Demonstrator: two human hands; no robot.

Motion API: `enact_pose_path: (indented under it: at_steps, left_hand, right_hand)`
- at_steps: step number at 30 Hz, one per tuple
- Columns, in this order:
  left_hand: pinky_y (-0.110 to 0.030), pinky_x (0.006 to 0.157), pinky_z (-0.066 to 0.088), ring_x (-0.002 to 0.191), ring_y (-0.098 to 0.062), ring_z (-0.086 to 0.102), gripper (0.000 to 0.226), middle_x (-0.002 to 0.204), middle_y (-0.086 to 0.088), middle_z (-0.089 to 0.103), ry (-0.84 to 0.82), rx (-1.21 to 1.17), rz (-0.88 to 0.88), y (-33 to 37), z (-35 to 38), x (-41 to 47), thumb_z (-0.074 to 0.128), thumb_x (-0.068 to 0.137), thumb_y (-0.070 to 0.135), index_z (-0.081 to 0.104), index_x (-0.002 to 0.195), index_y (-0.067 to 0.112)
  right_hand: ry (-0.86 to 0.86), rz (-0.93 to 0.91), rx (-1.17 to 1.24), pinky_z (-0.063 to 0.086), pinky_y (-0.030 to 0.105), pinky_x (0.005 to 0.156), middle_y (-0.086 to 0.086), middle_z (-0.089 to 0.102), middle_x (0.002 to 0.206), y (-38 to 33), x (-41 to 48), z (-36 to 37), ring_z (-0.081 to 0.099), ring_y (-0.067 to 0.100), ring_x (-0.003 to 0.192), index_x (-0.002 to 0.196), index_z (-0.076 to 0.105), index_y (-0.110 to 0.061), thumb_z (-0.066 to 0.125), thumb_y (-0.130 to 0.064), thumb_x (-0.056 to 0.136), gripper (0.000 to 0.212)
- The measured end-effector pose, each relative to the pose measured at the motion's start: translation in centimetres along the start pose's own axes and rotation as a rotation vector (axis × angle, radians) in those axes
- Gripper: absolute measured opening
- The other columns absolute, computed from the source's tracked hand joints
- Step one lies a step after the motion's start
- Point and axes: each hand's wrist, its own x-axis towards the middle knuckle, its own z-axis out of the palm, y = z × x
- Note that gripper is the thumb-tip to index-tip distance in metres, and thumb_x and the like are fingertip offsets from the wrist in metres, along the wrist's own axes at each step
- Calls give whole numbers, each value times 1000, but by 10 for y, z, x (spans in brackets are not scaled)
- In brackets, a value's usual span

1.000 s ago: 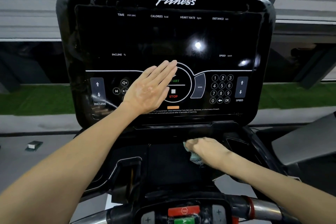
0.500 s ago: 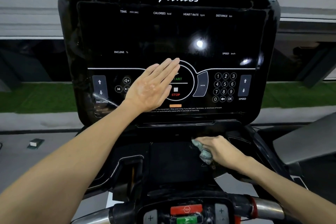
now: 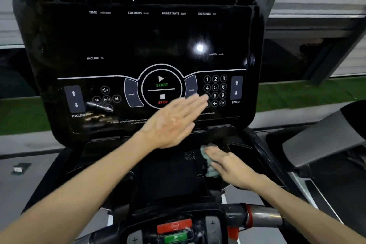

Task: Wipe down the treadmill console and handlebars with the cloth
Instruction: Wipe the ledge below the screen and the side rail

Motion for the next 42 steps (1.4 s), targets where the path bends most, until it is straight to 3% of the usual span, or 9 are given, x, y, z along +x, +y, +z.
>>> enact_pose_path:
  at_steps: [8, 13, 16, 19, 25, 28, 31, 36, 42]
  left_hand:
    - [-37, 121, 18, 152, -22, 15, 58, 165, -8, 12, -142, -6, 19, 11, 25, 4, 27, 102, 27, 18, 156, 5]
    - [-37, 121, 20, 151, -21, 16, 58, 164, -8, 14, -156, -32, -17, 11, 25, 1, 26, 102, 28, 20, 155, 6]
    - [-38, 121, 20, 151, -22, 17, 58, 164, -9, 16, -159, -22, -25, 12, 23, 3, 27, 102, 28, 22, 155, 5]
    - [-39, 120, 23, 151, -23, 19, 57, 163, -10, 17, -165, -14, -37, 14, 22, 2, 29, 102, 27, 25, 154, 4]
    - [-39, 111, 40, 135, -23, 48, 51, 147, -11, 50, -85, -134, 62, 35, 4, 18, 38, 93, 16, 49, 141, 3]
    - [-34, 92, 54, 104, -9, 67, 32, 113, 5, 72, 31, -571, -277, 66, -25, 41, 49, 93, 17, 69, 119, 15]
    - [-23, 96, 49, 101, 2, 65, 29, 112, 12, 71, -2, -957, -586, 87, -48, 63, 61, 94, 17, 68, 121, 22]
    - [-23, 95, 52, 98, -1, 66, 44, 119, 14, 63, 5, -1197, -792, 97, -67, 86, 72, 88, 28, 57, 128, 36]
    - [-32, 90, 55, 88, -16, 69, 12, 103, 3, 70, 104, -1294, -997, 94, -72, 88, 75, 86, 25, 72, 96, 30]
  right_hand:
    - [-56, -68, 142, 23, 24, 116, -2, 53, 139, -4, 25, 3, 45, 13, 131, 142, 45, -14, 49, -5, 95, 48]
    - [-40, -98, 164, 16, 8, 112, -5, 49, 143, 5, 14, -5, 37, 0, 131, 141, 47, -15, 48, -3, 96, 47]
    - [-4, -17, 184, 21, 17, 115, -6, 48, 142, 30, -8, -12, 33, 1, 135, 138, 51, -15, 49, 0, 95, 46]
    - [79, 116, 170, 35, 9, 101, -4, 66, 122, 42, -27, -20, 51, -8, 116, 130, 60, -16, 52, -2, 95, 39]
    - [223, 194, 646, 42, 17, 97, -13, 69, 114, 6, -47, -61, 60, 0, 111, 114, 65, -32, 54, -2, 95, 37]
    - [320, 194, 1056, 49, 26, 90, 5, 71, 113, -18, -59, -95, 66, 18, 107, 118, 65, -13, 50, -2, 96, 29]
    - [316, 183, 1407, 50, 39, 94, 17, 67, 118, -33, -61, -126, 64, 30, 109, 121, 63, -6, 46, -8, 97, 30]
    - [343, 442, 1670, 59, 36, 77, 19, 70, 111, -47, -53, -154, 69, 29, 99, 119, 61, -1, 42, -7, 100, 27]
    - [208, 519, 1879, 58, 43, 80, 25, 66, 114, -56, -43, -167, 69, 34, 98, 118, 62, 4, 35, -17, 102, 37]
